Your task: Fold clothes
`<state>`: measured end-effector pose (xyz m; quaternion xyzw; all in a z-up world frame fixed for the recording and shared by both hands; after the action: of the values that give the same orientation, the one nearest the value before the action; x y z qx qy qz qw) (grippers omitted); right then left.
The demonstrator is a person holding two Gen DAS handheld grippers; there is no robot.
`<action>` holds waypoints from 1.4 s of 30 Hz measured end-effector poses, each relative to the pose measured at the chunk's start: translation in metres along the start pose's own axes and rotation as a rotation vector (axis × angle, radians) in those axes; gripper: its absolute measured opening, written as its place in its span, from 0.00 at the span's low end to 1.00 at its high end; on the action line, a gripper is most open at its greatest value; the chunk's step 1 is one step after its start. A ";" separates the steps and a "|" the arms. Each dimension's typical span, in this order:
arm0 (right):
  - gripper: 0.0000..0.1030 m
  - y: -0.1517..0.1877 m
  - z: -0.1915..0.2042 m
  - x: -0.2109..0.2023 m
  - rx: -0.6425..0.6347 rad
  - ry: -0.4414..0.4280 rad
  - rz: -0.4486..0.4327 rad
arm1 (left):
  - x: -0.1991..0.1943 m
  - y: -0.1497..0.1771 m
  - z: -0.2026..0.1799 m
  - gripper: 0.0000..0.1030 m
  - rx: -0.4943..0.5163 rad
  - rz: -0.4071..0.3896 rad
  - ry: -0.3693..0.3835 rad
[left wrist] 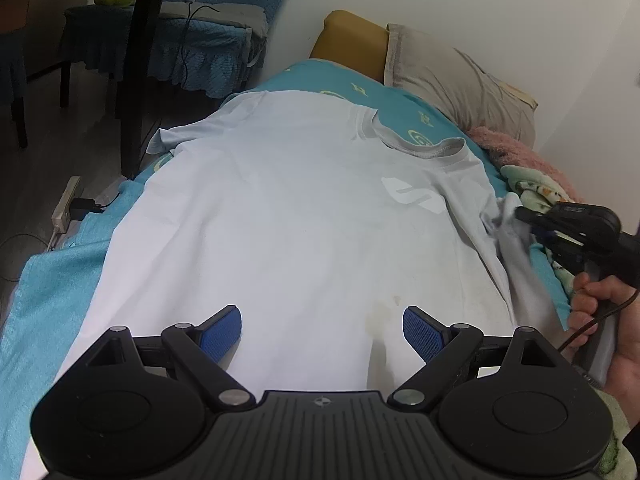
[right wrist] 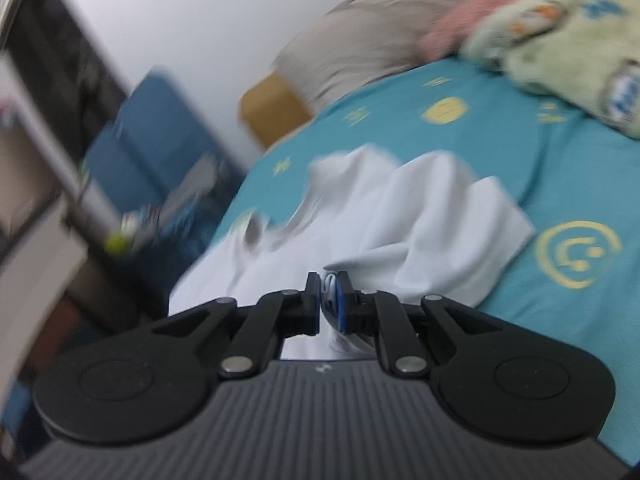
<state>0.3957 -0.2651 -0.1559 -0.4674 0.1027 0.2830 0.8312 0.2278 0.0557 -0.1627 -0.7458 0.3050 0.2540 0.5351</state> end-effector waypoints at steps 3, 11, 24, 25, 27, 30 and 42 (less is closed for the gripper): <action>0.11 0.016 0.013 0.018 -0.072 -0.002 0.069 | 0.003 0.002 -0.001 0.87 0.022 0.001 -0.004; 0.33 -0.012 -0.020 -0.015 0.254 -0.100 -0.026 | 0.008 0.005 -0.002 0.87 0.036 0.012 -0.001; 0.70 0.001 -0.125 -0.012 0.591 0.036 -0.155 | 0.011 0.011 -0.009 0.87 0.061 0.024 -0.004; 0.69 0.004 -0.128 -0.005 0.591 0.045 -0.142 | 0.011 0.012 -0.009 0.87 0.065 0.027 -0.005; 0.57 0.004 -0.129 0.009 0.572 0.033 -0.127 | 0.013 0.015 -0.009 0.87 0.078 0.031 -0.008; 0.09 -0.003 -0.116 0.027 0.470 0.054 -0.077 | 0.017 0.016 -0.011 0.87 0.097 0.028 -0.019; 0.08 -0.110 -0.179 -0.038 0.183 0.455 -0.229 | 0.024 0.008 -0.015 0.87 0.111 -0.003 -0.019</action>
<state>0.4434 -0.4734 -0.1578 -0.4504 0.2586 0.0640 0.8522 0.2391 0.0353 -0.1800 -0.7130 0.3126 0.2430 0.5787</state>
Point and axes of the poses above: each gripper's, at about its wrist camera, not at the fingertips, and x roughly the way its jaws point, z to its left, y to its underside, the point moved 6 cm from there along x, roughly the way its jaws point, and after that the axes turned 5 degrees about -y, right-handed, at the moved point
